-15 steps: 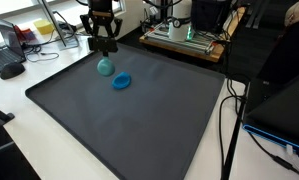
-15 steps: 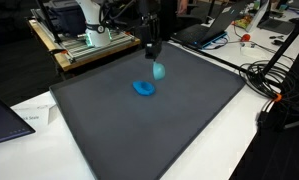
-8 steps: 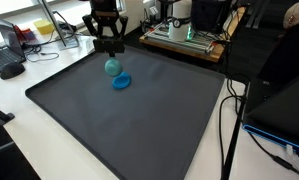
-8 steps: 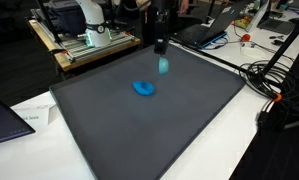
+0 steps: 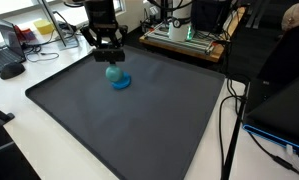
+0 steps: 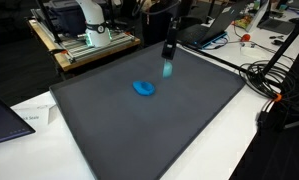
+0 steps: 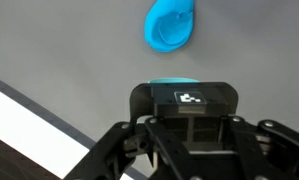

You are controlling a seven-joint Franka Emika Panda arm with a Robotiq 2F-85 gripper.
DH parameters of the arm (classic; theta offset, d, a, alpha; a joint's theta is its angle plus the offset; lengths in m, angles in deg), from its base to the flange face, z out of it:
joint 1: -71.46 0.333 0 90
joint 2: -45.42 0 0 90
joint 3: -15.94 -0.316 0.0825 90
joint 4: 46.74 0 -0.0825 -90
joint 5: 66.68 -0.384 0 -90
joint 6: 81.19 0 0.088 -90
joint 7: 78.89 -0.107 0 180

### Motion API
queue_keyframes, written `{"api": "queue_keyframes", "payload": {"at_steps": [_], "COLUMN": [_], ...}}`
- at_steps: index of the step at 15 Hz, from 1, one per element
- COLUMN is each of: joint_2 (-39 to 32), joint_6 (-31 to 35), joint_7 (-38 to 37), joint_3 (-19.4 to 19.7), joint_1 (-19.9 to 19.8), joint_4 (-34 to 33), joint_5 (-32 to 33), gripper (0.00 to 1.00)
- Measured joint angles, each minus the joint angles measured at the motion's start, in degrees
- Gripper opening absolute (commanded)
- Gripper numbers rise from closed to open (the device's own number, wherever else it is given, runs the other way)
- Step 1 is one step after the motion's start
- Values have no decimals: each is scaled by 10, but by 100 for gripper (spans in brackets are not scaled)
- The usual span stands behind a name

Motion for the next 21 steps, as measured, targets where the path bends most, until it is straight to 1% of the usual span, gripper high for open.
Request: {"api": "queue_keyframes", "payload": {"at_steps": [9, 21], "joint_2": [-114, -237], "joint_6": [-114, -237], "joint_7": [-18, -21], "joint_3": [-1, -1], "joint_1": [23, 57], "joint_4": [-143, -283], "joint_5": [50, 99], "gripper": [22, 22]}}
